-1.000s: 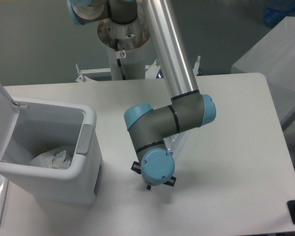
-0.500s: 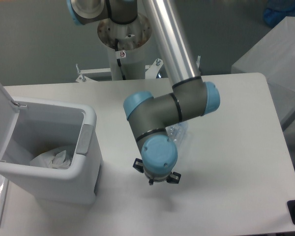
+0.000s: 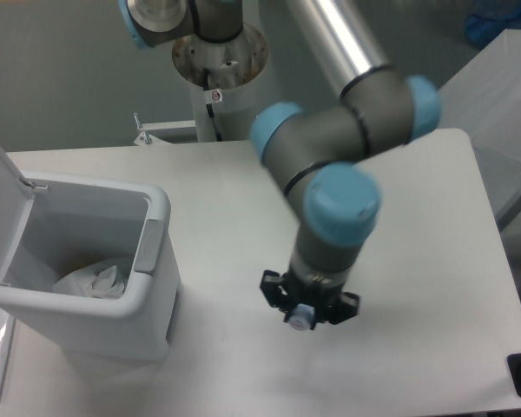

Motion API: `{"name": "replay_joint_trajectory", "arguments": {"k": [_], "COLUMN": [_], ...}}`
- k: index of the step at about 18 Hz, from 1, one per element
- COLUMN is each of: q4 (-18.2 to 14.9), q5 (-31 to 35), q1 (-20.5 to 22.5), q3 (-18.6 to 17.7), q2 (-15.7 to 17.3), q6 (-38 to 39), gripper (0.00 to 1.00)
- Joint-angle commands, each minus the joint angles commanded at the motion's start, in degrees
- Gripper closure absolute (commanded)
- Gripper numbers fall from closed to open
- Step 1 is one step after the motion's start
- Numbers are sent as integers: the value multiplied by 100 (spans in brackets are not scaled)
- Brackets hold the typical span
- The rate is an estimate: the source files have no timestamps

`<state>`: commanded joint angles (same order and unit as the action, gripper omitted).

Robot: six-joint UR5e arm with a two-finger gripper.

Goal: Place the trash in the trash can
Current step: 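Close the gripper on the bottle and lift it off the table, then carry the bottle over the trash bin and release it inside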

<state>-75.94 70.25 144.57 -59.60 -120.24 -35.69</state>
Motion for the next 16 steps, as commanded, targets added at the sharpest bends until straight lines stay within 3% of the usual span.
{"name": "replay_joint_trajectory", "arguments": {"k": [9,13,16], "q4": [88,421,685], "q5": [-2136,-2980,-3201], "q1": [800,862,766], "q3": [423,555,538], "q2": [361,378,510], "q6": [45,159,308], "gripper": [100,100,100]}}
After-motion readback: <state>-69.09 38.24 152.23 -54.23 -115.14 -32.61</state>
